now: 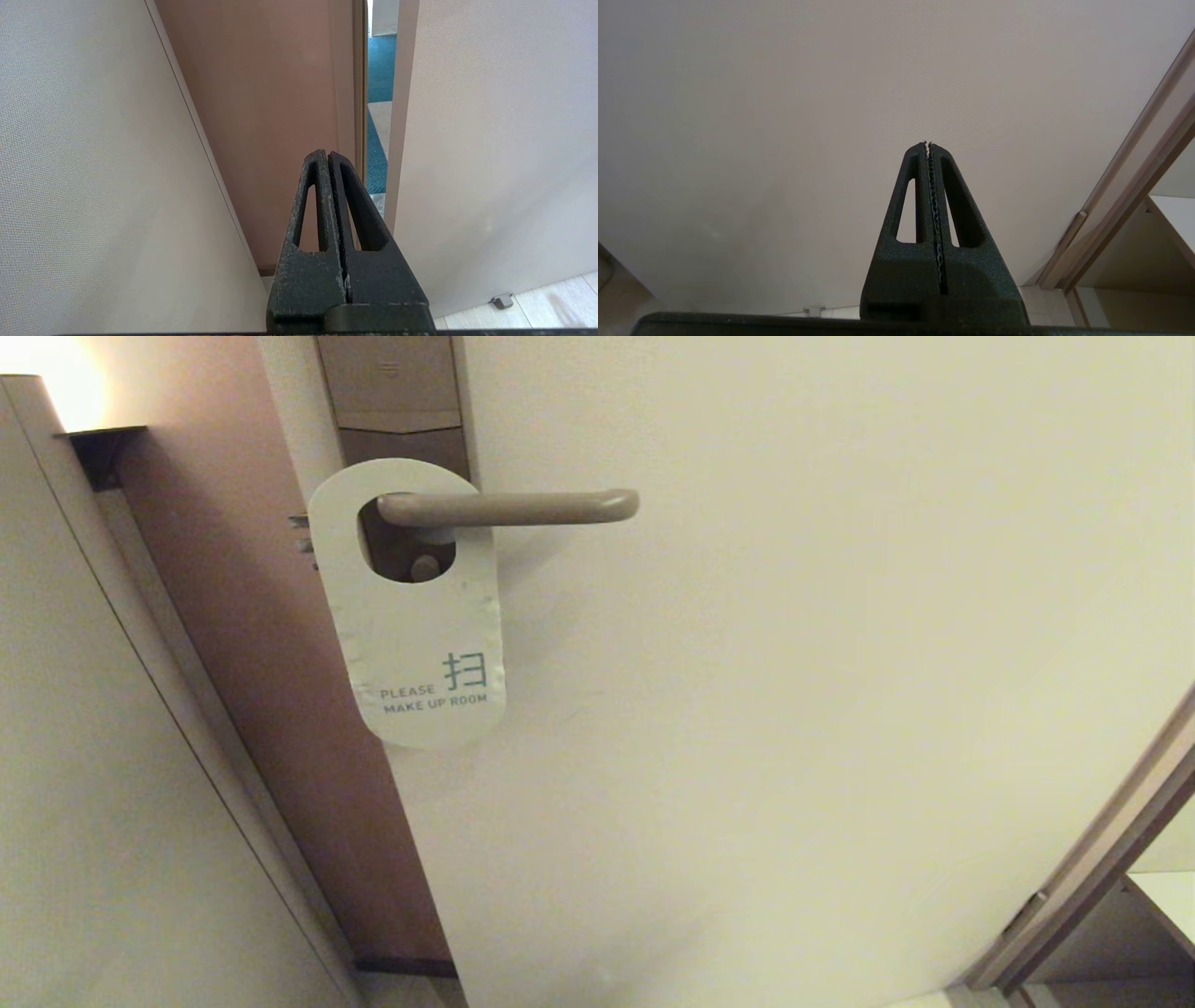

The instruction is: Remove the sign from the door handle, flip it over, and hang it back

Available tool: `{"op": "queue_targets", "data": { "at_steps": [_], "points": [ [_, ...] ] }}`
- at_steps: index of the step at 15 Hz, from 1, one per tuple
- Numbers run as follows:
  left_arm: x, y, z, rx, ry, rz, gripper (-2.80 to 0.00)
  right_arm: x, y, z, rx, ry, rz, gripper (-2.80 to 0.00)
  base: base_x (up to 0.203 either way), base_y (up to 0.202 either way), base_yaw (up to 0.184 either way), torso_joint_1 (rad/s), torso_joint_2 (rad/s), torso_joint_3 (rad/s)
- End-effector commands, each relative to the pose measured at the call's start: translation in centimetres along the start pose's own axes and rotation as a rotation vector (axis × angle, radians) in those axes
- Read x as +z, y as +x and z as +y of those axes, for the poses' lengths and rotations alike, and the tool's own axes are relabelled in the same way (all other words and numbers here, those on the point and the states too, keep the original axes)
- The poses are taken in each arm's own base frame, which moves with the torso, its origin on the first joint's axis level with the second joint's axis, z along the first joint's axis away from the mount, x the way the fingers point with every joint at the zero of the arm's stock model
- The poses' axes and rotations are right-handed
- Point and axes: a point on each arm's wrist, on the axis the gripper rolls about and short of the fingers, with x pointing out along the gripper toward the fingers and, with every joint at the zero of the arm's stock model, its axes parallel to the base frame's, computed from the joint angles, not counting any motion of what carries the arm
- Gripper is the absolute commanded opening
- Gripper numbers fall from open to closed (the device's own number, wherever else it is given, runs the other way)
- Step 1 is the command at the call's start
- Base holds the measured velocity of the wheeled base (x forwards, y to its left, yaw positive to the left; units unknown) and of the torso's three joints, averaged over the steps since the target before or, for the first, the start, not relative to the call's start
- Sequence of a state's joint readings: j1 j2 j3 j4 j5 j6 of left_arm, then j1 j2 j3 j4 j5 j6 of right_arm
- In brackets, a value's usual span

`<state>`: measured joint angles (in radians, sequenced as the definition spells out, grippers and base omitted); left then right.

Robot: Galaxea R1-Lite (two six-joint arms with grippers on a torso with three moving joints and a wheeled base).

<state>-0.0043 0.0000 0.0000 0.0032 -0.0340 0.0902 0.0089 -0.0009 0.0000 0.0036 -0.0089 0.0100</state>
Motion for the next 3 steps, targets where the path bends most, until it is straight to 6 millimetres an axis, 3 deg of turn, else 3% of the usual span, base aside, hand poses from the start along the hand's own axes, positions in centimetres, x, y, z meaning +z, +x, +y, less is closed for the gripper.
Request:
{"op": "queue_targets", "data": {
  "at_steps": [1, 3],
  "points": [
    [0.00, 0.00, 0.00, 0.000, 0.002, 0.000, -2.80, 0.01, 0.01, 0.00, 0.000, 0.001, 0.000, -2.80, 0.000, 0.000, 0.000, 0.000, 0.00, 0.000],
    [0.00, 0.00, 0.00, 0.000, 0.000, 0.000, -2.80, 0.01, 0.01, 0.00, 0.000, 0.001, 0.000, -2.80, 0.000, 0.000, 0.000, 0.000, 0.00, 0.000]
  ]
}}
